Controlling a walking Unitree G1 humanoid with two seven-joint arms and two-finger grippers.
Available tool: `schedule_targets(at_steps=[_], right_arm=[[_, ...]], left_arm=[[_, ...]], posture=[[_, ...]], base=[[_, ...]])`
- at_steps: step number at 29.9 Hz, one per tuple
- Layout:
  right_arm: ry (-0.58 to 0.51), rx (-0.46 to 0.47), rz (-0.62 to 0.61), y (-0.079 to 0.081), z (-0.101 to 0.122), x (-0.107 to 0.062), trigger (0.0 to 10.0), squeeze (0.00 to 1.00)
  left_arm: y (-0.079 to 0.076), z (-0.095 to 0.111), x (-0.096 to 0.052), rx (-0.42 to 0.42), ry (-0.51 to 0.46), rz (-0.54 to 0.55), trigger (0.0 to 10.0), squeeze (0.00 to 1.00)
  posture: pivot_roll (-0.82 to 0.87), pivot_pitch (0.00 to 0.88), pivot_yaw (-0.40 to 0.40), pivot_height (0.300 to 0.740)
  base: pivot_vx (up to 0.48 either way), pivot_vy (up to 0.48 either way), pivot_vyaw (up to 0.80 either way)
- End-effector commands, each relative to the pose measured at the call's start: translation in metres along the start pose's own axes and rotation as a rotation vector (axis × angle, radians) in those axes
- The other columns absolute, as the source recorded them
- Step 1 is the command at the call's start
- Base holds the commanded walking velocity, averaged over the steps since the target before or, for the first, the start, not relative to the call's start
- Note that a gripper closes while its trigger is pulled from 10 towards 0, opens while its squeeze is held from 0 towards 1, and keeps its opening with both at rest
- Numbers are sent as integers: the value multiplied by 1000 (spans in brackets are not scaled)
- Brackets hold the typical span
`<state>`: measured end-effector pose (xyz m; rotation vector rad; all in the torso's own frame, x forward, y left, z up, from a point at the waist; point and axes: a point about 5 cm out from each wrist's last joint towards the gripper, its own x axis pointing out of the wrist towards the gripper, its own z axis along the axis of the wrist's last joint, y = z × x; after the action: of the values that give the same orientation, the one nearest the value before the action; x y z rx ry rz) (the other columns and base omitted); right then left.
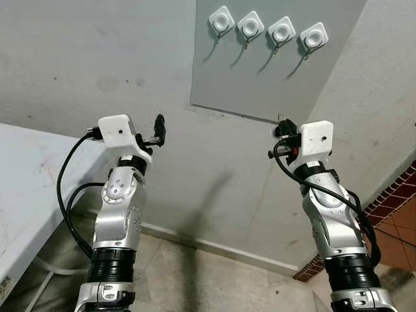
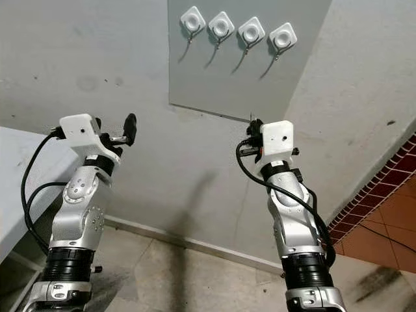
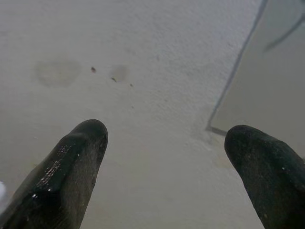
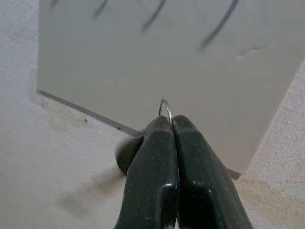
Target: Hang keys on a hook
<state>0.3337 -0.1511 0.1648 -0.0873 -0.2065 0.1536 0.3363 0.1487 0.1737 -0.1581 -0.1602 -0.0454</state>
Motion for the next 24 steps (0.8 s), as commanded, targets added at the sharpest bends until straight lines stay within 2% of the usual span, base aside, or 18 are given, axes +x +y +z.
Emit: schedule_targets(at_steps=[1,4,24], right_arm=[[-31,17,-18,-4,6,-1,10000,0],[-8,-20,-15,-3,4,-2,10000,0],[-1,-6,-20,-1,3,-1,10000,0]], left_arm=[[-7,4,0,17,-6,-32,10000,0],[-10,3,-1,38,-4,-52,10000,0],[-13,4,-4,67,0,-57,10000,0]], posture=[[3,0,-61,740],[4,0,-58,740],[15,0,-56,740]], base=[[0,0,-681],[0,0,0],[0,0,-663]])
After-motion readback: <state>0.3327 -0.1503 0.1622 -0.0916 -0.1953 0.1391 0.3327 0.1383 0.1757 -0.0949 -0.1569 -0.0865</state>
